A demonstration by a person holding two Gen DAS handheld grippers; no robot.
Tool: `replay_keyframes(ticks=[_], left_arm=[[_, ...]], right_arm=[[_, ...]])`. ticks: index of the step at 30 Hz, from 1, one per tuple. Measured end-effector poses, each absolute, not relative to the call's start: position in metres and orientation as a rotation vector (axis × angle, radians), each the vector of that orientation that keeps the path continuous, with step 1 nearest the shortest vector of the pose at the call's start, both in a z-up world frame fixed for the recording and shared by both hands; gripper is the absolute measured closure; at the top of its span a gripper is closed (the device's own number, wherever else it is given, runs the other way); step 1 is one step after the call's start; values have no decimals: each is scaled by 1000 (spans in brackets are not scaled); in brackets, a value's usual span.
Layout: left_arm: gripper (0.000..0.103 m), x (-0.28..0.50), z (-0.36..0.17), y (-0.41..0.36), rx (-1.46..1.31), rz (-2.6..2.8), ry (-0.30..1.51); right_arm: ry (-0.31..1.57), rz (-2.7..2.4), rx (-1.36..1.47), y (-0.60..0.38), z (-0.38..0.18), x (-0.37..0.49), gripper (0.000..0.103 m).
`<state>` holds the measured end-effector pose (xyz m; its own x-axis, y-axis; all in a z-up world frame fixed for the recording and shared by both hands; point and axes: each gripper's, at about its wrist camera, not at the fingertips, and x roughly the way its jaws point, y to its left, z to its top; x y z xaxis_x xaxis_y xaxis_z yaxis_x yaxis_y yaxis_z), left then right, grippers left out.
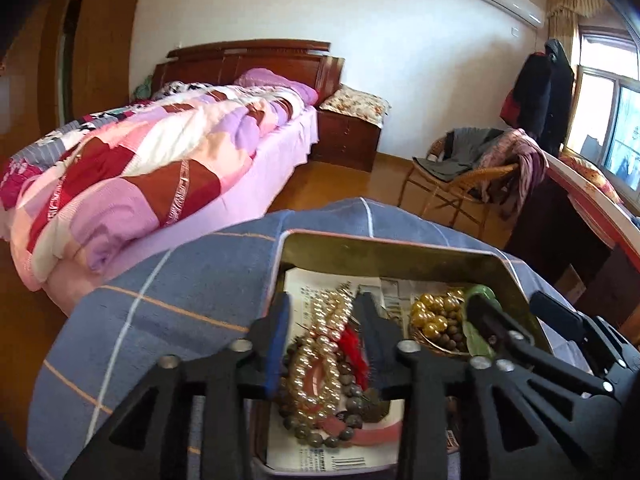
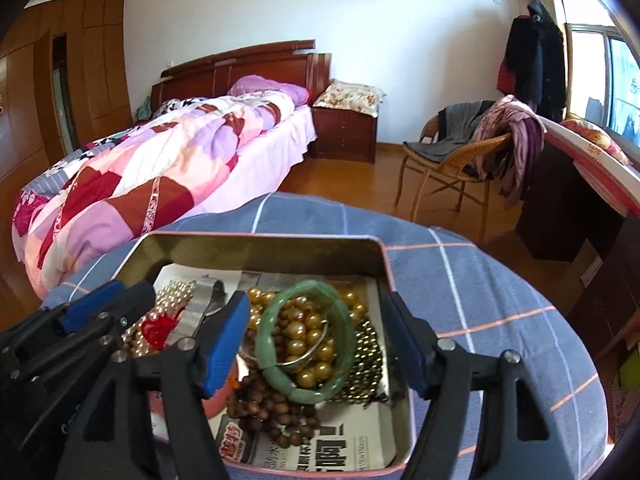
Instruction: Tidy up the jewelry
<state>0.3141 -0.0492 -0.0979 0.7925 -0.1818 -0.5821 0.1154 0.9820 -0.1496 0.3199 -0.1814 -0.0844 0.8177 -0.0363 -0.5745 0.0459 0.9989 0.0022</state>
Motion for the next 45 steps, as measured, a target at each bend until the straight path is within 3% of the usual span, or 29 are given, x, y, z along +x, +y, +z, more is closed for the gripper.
replay_keyframes(ticks=[4,6,9,12,31,45], left_arm=[[55,314,-95,-45,-151,-180,609],[47,310,-93,-44,-142,-157,585],[24,305,-90,-39,-128,-83,561],[18,293,-88,-28,-153,-72,545],[15,196,-81,-9,-101,-27,506],[15,128,-46,-11,-30,-42,431]], right_arm=[[591,-56,77,-193,-81,320,21],[580,-64,95,-196,-80,319,17],[575,-75,121,-203,-80,316,7],[566,-62,150,-205,-79,309,0],[423,-94,49,-181,-53,212,0],[353,-80,51,-172,-26,143,0]])
